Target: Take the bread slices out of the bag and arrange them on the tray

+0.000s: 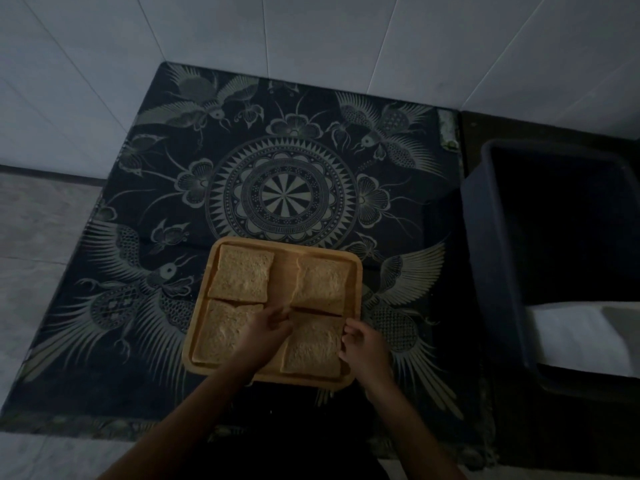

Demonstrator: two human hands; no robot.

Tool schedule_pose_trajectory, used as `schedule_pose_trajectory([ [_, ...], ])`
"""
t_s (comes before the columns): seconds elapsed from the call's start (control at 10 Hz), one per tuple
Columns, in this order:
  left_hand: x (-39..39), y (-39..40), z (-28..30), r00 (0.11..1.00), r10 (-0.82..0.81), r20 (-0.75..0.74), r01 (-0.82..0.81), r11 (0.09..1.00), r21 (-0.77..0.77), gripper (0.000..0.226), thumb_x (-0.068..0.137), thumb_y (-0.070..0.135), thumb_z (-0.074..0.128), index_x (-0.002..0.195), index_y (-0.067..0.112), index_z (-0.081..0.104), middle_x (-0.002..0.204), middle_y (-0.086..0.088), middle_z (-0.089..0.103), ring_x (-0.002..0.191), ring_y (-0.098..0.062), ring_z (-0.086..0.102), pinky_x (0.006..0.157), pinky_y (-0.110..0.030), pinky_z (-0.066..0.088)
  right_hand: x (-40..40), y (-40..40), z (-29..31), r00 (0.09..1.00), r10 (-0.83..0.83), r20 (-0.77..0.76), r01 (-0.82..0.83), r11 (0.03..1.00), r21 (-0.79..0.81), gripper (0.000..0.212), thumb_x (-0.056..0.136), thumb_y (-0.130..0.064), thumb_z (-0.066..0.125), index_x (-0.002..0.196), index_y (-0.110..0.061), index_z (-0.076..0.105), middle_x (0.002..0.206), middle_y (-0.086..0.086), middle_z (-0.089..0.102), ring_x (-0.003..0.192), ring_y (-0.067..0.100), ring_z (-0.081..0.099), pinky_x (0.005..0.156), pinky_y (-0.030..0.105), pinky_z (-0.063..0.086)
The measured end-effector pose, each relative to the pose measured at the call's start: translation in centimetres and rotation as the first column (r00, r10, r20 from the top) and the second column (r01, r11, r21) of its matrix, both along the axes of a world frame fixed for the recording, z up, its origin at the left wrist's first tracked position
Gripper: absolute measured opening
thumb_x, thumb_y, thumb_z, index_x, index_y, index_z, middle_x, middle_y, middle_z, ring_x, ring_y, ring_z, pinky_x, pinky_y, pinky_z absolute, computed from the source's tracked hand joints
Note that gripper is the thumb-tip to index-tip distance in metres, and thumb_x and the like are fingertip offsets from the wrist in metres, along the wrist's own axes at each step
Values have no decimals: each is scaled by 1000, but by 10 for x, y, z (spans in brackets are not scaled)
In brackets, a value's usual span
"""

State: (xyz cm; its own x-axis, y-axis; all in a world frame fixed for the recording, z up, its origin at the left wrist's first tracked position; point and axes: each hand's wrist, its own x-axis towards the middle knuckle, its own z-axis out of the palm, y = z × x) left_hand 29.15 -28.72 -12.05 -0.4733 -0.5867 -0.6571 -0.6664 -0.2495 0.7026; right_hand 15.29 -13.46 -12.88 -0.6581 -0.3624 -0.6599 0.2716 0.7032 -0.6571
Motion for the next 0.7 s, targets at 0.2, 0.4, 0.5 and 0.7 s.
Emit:
schedule_pose_trajectory([
  [0.2, 0, 0, -4, 1000, 4, 16, -3, 1000, -29, 52, 87, 21, 70, 137, 16, 57, 123, 0, 70, 102, -6, 64, 91, -30, 47, 0, 1, 1, 1000, -4, -21, 4, 1000, -8, 36, 101, -3, 54, 135, -9, 64, 124, 7, 67, 111, 21, 66, 95, 45, 60],
  [0.4, -1, -1, -5, 1000, -15, 27, 16, 999, -45, 53, 87, 25, 70, 138, 16, 56, 125, -3, 70, 108, -13, 65, 98, -38, 50, -1, 0, 4, 1000, 12, -28, -12, 1000, -14, 33, 100, -4, 56, 129, -11, 68, 123, 9, 70, 114, 23, 66, 102, 50, 55],
  [0.5, 0, -1, -4, 999, -51, 14, 52, 997, -61, 56, 88, 30, 69, 140, 19, 53, 127, -1, 69, 104, -9, 63, 89, -32, 49, -4, 1, 3, 999, 37, -39, -37, 999, -8, 32, 100, -14, 60, 131, -12, 66, 127, 8, 69, 107, 16, 66, 100, 44, 55],
  [0.7, -4, 1, 1, 989, -143, 31, 146, 978, -151, 65, 87, 37, 70, 146, 26, 44, 136, -1, 62, 105, -8, 59, 89, -34, 49, -5, 2, 6, 990, 123, -66, -125, 992, -18, 42, 98, -25, 65, 138, -14, 59, 130, 3, 66, 86, -10, 57, 70, 11, 44],
])
